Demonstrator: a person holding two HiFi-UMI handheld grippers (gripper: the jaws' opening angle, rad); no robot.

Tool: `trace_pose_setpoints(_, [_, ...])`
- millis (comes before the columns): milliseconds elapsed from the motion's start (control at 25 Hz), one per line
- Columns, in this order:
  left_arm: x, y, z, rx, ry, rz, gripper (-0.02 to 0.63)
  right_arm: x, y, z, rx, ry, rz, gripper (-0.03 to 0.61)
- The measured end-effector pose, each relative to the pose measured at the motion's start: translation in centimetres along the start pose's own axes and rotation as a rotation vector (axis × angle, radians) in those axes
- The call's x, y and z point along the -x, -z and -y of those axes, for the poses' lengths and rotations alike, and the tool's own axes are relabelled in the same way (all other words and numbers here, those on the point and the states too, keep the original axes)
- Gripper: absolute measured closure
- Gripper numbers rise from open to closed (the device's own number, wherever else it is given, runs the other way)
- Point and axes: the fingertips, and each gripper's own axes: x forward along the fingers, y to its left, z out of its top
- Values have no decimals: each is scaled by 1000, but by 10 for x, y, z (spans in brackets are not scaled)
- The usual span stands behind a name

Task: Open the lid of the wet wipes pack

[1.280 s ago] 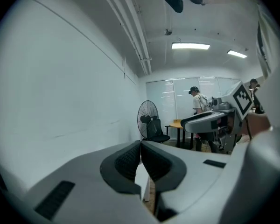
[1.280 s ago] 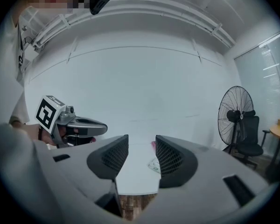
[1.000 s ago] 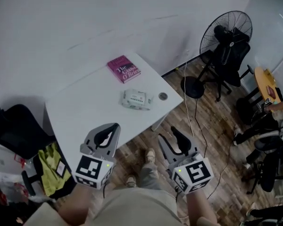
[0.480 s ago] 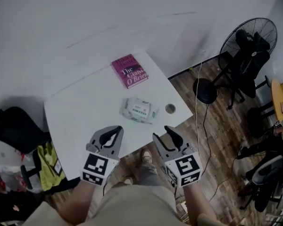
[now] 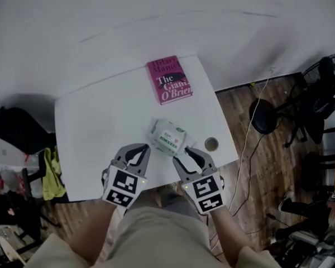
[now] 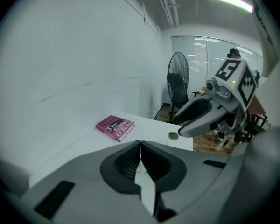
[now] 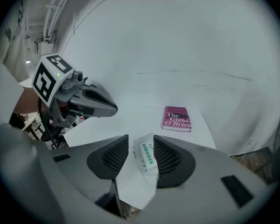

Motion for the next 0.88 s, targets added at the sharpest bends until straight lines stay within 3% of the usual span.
trace_pose_setpoints(320, [-45, 34, -22, 74, -31, -116, 592, -57, 36, 8, 38, -115, -134, 396])
trace_pose_setpoints(880, [-94, 98, -25, 117, 82, -222, 592, -121, 63, 5, 181, -79, -243, 396])
